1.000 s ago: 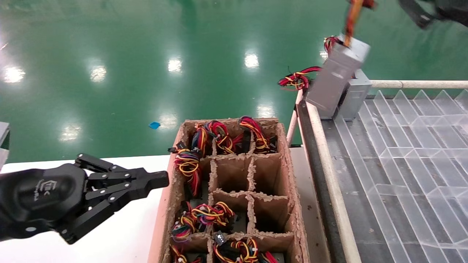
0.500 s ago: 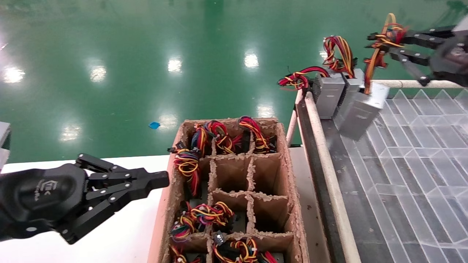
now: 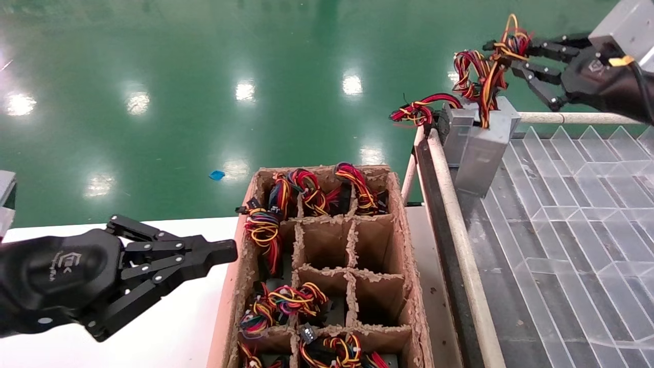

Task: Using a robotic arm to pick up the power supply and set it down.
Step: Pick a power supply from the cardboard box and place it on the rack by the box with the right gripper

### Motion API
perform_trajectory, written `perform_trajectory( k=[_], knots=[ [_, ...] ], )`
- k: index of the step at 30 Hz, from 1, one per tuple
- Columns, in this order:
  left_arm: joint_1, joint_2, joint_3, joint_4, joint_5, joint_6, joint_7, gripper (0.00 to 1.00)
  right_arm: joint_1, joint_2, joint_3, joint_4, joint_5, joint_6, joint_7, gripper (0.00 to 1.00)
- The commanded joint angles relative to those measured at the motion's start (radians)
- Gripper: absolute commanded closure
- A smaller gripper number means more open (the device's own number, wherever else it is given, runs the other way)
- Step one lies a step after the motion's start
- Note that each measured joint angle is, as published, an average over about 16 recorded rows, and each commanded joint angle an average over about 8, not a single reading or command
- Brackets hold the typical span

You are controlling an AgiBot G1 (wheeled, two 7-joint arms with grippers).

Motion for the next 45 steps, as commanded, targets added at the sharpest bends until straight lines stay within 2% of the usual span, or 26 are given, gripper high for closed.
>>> perform_trajectory(
  k=[1,7,21,30,31,38,39,45],
  knots=[
    [0.000,0.000,0.000,0.000,0.000,0.000,0.000,1.00,0.017,-0.014,0.000,-0.024,0.002,-0.005,-0.017,1.00],
    [0.000,0.000,0.000,0.000,0.000,0.000,0.000,1.00,0.056,-0.049,-0.012,-0.095,-0.005,-0.021,-0.048,1.00],
    [0.000,0.000,0.000,0.000,0.000,0.000,0.000,1.00,0.156,-0.167,-0.032,-0.376,-0.048,0.048,-0.167,1.00],
    [0.000,0.000,0.000,0.000,0.000,0.000,0.000,1.00,0.232,-0.214,-0.077,-0.526,-0.107,0.014,-0.218,1.00],
    [0.000,0.000,0.000,0.000,0.000,0.000,0.000,1.00,0.238,-0.216,-0.078,-0.536,-0.109,0.011,-0.223,0.93],
    [0.000,0.000,0.000,0.000,0.000,0.000,0.000,1.00,0.278,-0.218,-0.083,-0.593,-0.115,-0.014,-0.248,0.06],
    [0.000,0.000,0.000,0.000,0.000,0.000,0.000,1.00,0.283,-0.218,-0.084,-0.600,-0.116,-0.017,-0.252,0.00],
    [0.000,0.000,0.000,0.000,0.000,0.000,0.000,1.00,0.306,-0.222,-0.088,-0.628,-0.122,-0.025,-0.273,0.00]
  ],
)
